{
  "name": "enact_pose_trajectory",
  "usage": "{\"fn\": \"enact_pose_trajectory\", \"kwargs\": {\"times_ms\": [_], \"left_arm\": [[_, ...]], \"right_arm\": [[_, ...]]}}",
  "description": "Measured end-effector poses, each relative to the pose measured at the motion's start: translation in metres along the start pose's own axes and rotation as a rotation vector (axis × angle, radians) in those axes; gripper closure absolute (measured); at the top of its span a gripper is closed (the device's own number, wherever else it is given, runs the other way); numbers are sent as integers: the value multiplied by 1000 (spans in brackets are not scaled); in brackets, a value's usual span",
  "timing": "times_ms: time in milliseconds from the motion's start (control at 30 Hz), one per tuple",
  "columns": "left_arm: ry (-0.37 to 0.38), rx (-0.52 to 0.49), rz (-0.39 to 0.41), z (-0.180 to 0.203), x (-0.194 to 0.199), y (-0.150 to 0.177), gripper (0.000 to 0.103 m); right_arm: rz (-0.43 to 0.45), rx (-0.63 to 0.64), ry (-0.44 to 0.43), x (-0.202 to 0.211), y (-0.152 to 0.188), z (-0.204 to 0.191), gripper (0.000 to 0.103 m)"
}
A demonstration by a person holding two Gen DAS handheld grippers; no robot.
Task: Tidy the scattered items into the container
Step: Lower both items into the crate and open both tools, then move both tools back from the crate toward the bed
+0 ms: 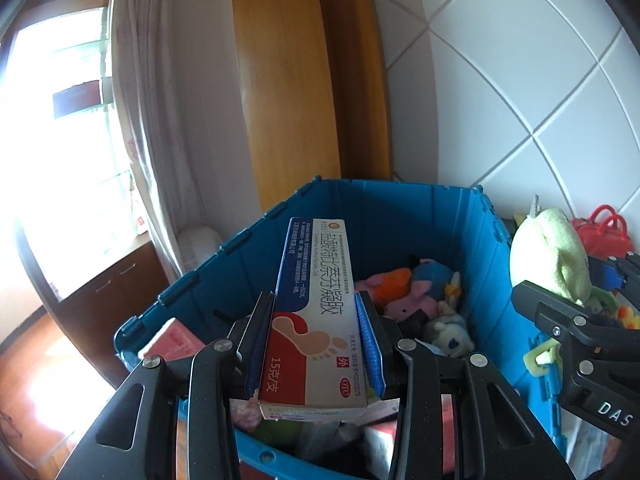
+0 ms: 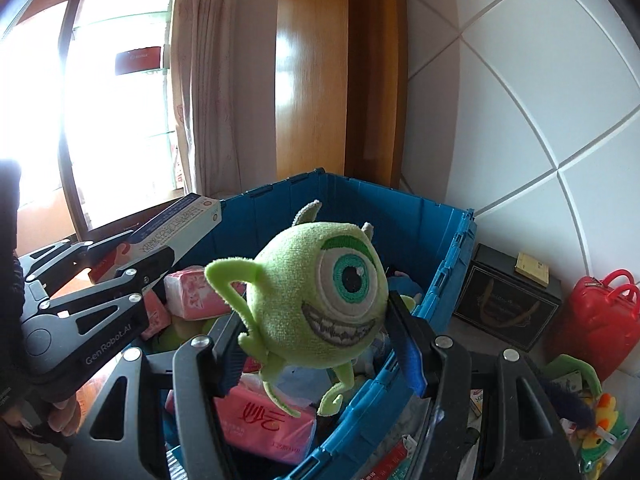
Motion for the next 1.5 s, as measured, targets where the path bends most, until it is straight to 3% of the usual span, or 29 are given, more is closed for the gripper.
{"fn": "enact_pose_trajectory", "kwargs": {"times_ms": [300,367,433,567,667,833,967,1133,1333,1500], "left_arm": [[34,-1,-39,5,-22,7,62],[35,-1,-46,7,-25,10,46],[37,4,-47,8,-25,13,36],[45,5,-53,12,-23,14,33],[43,11,-57,11,-20,17,28],[29,15,-60,7,-12,20,23],[23,26,-54,5,-2,19,22],[34,32,-38,13,14,15,21],[57,38,-17,29,35,8,20],[106,27,-5,73,56,6,19]], "right_arm": [[-42,6,48,-29,5,5,41],[-47,7,55,-31,5,7,41],[-52,10,63,-32,6,8,41],[-56,10,86,-32,7,13,35],[-53,8,100,-28,6,16,20],[-49,5,104,-20,6,16,19],[-32,0,106,-8,5,16,18],[-9,-12,128,14,4,24,7],[18,-22,163,44,4,37,0],[39,-44,205,77,9,60,0]]}}
Point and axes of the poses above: each gripper's, at about its wrist camera, not at the fingertips, and x roughly against the way its jaws point, z to its right, y to its underside, the point moved 8 cm from there along -x, roughly the way its jaws point, and after that the axes turned 11 degrees about z, right-handed, at the moved point
